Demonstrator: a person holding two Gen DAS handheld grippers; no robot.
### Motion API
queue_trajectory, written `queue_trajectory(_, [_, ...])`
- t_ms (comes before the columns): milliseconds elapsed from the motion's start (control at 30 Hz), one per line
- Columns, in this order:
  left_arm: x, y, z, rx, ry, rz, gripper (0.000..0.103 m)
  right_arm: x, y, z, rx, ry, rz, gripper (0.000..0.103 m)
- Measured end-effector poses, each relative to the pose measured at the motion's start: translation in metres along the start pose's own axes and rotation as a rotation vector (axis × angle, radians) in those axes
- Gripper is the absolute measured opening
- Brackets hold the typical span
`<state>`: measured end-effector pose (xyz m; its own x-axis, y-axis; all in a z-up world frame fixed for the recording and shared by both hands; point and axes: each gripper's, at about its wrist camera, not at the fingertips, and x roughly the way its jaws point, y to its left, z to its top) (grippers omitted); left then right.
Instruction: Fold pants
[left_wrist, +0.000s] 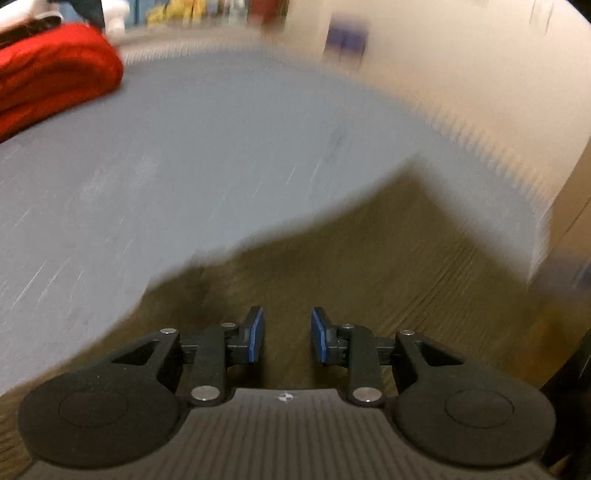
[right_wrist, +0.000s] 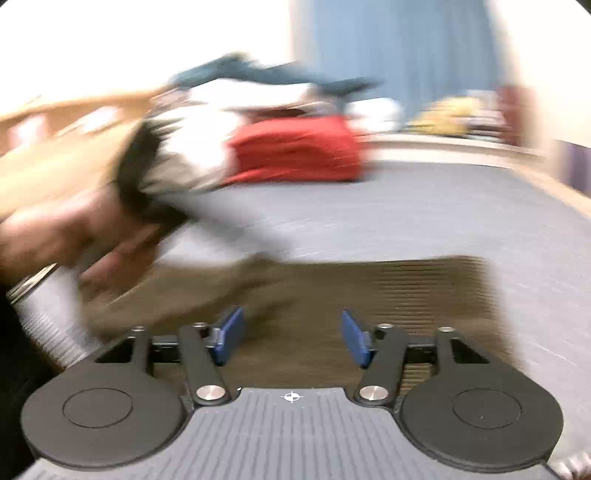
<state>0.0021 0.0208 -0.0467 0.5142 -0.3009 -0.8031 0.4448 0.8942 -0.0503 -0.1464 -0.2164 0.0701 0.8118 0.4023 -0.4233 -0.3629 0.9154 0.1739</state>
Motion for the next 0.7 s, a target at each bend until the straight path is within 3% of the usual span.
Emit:
queue_trajectory(33, [0.009,0.004,-0.005,-0.011,0.032,0.03,0.045,-0.002,-0.011,0.0,0.047,-0.017,-0.099,0.072])
queue_trajectory(133, [-0.001,0.016,0.001,-0.101,-0.017,0.013,0.047,-0.002,-0.049,-0.005,0.206,0.015,-0.398,0.074])
queue_trajectory(200, [-0.013,0.018,0.005,-0.112,-0.066,0.033,0.047,0.0,-0.073,-0.009,0.316,0.057,-0.471,0.074])
queue_trajectory(367, [-0.032,0.011,0.014,-0.112,-0.138,0.008,0.051,0.008,-0.111,-0.02,0.552,0.126,-0.459,0.075])
queue_trajectory(533, [-0.038,-0.016,0.009,-0.051,-0.154,0.007,0.053,0.019,-0.128,-0.034,0.714,0.175,-0.361,0.076])
queue_trajectory(700, [-0.04,-0.021,0.008,-0.029,-0.157,0.009,0.053,0.02,-0.12,-0.036,0.729,0.176,-0.327,0.064])
